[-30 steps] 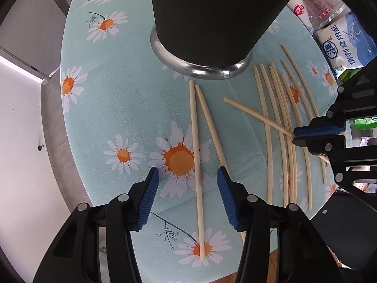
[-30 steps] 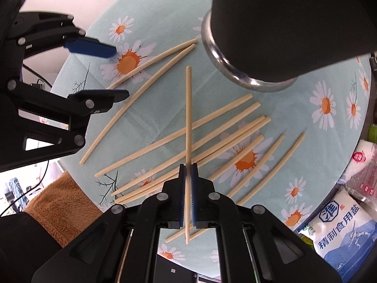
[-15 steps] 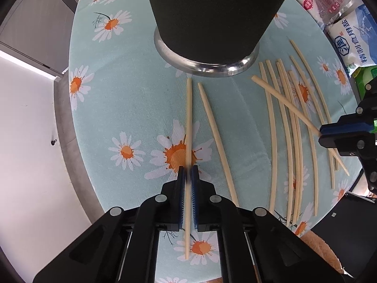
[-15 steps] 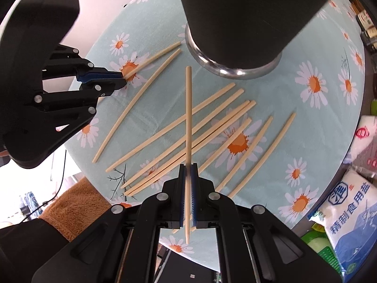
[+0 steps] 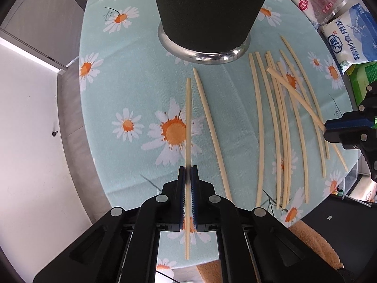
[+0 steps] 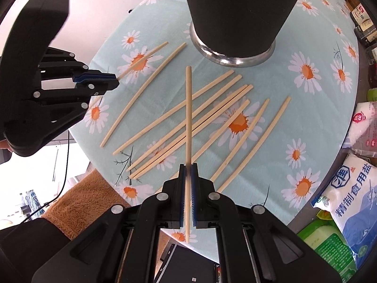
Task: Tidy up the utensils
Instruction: 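Close the right gripper on the chopstick and lift it upright, then carry the chopstick over the black holder and lower it inside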
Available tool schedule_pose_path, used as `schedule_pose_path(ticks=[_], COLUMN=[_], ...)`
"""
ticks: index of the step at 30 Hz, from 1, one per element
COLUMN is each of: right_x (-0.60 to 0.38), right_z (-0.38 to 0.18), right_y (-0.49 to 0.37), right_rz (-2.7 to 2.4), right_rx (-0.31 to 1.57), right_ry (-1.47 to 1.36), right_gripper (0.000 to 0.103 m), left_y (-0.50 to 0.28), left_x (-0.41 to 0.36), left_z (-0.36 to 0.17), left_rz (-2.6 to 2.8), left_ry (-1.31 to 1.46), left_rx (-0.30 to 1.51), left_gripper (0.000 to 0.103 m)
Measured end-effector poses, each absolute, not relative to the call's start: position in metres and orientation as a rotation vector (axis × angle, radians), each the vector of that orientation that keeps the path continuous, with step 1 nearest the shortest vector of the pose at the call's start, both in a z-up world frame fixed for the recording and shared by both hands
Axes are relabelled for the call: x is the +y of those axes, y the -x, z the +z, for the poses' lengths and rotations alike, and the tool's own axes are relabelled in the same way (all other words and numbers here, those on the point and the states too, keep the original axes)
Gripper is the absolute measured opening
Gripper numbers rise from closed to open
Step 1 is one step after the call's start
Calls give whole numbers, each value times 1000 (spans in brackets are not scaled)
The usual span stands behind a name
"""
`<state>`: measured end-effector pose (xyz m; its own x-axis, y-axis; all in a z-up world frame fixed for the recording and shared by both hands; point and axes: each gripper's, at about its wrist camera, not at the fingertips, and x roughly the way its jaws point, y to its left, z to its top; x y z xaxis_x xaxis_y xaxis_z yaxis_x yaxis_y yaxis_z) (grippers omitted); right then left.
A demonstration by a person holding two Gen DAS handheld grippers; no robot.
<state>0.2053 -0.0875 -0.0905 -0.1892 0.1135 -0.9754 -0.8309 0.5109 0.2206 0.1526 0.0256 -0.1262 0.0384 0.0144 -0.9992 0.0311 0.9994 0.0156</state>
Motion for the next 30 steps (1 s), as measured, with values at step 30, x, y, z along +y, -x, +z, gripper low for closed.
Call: schedule_pose_path(ticks=[30], right_x=[-116], right_z=[40], right_y=[-216], right_rz=[1157], right_rx=[1281], right_ry=[214], right_gripper=[6], left_y=[-124], left_x=[38], left_z=[59], left_rz=[-189], left_ry=[284], left_rx=[1078], left_gripper=[4])
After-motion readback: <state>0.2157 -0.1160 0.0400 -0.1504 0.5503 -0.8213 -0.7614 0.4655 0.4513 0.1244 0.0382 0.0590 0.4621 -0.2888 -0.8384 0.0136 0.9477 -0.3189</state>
